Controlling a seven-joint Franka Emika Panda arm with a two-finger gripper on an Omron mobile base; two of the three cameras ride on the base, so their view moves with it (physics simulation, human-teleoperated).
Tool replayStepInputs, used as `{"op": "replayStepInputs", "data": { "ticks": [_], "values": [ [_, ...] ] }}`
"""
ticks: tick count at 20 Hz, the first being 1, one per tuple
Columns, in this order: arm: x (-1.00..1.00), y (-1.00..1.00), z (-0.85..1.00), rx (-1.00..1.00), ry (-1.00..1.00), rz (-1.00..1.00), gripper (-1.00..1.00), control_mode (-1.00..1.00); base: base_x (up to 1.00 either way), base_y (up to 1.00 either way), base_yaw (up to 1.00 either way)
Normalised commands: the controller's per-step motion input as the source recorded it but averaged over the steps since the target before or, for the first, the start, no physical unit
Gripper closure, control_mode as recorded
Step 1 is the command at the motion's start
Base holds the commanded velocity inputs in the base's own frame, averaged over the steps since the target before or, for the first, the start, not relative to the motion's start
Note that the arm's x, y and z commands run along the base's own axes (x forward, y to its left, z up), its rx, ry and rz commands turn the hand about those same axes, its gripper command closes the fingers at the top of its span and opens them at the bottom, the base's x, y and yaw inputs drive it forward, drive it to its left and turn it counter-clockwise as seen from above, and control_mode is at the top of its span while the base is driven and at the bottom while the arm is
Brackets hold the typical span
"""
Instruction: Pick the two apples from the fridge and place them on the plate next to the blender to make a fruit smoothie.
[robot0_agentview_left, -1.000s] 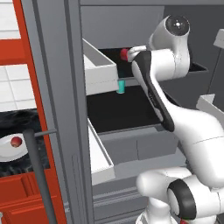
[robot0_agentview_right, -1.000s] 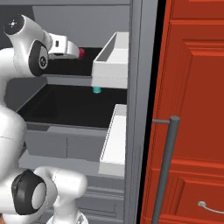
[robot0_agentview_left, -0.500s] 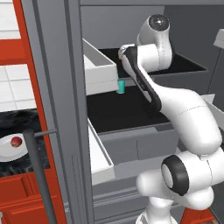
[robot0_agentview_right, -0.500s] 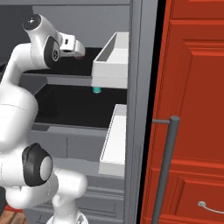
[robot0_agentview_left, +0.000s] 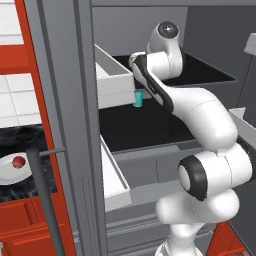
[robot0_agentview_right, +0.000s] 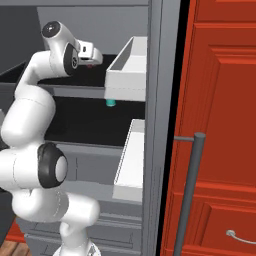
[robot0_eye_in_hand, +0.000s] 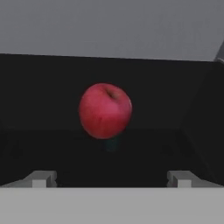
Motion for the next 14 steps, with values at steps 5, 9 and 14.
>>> {"op": "replayStepInputs", "data": {
  "ticks": [5, 9, 14],
  "values": [
    [0.52, 0.01, 0.0, 0.0, 0.03, 0.0, -1.0, -1.0, 0.0, 0.0, 0.0],
    [0.54, 0.01, 0.0, 0.0, 0.07, 0.0, -1.0, -1.0, 0.0, 0.0, 0.0],
    [0.49, 0.06, -0.06, 0.0, 0.08, 0.0, -1.0, -1.0, 0.0, 0.0, 0.0]
  ]
}}
